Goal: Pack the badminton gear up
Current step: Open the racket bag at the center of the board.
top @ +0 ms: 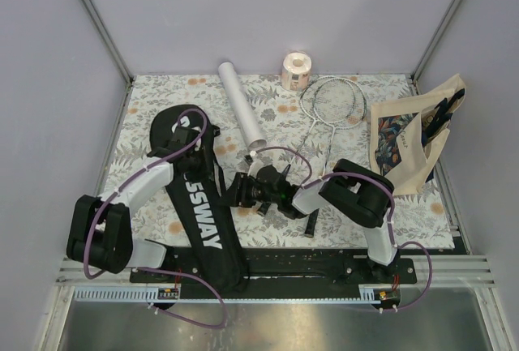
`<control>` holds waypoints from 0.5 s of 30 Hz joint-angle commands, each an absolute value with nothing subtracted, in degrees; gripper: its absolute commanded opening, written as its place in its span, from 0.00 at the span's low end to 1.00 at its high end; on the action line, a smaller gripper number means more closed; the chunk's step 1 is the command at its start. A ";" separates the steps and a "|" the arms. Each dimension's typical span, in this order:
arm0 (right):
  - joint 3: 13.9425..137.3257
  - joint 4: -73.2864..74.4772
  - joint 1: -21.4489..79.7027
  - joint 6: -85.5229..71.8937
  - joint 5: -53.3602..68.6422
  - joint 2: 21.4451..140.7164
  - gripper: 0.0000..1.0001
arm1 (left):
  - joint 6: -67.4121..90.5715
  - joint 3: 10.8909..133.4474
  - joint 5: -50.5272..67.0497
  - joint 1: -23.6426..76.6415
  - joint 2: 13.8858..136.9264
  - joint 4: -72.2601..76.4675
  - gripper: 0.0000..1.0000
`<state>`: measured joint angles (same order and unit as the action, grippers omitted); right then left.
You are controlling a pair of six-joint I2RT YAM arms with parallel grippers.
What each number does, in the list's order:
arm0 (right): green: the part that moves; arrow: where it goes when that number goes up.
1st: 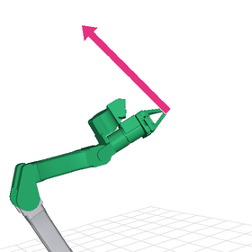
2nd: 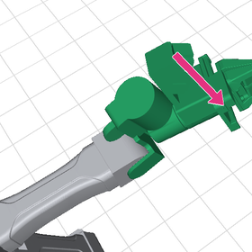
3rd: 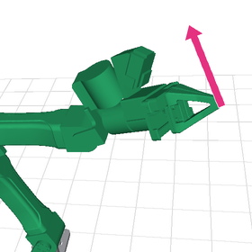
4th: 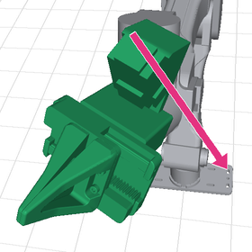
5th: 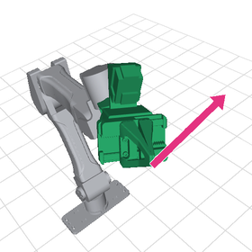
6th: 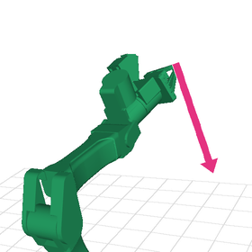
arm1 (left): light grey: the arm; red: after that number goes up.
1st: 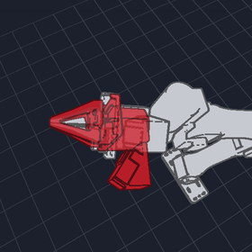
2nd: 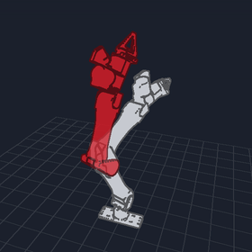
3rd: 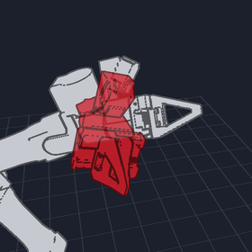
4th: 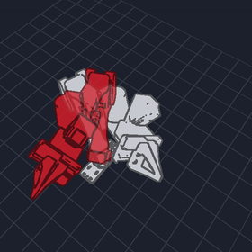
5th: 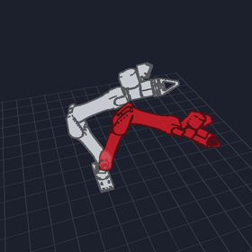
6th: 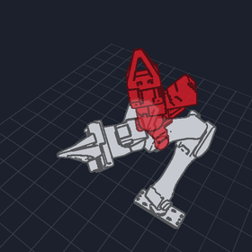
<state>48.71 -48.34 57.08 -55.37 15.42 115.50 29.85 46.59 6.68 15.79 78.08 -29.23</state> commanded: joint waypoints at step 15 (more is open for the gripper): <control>47.29 -54.93 53.35 -57.13 15.21 108.29 0.53 | 22.77 50.62 11.87 15.64 72.51 -32.17 0.00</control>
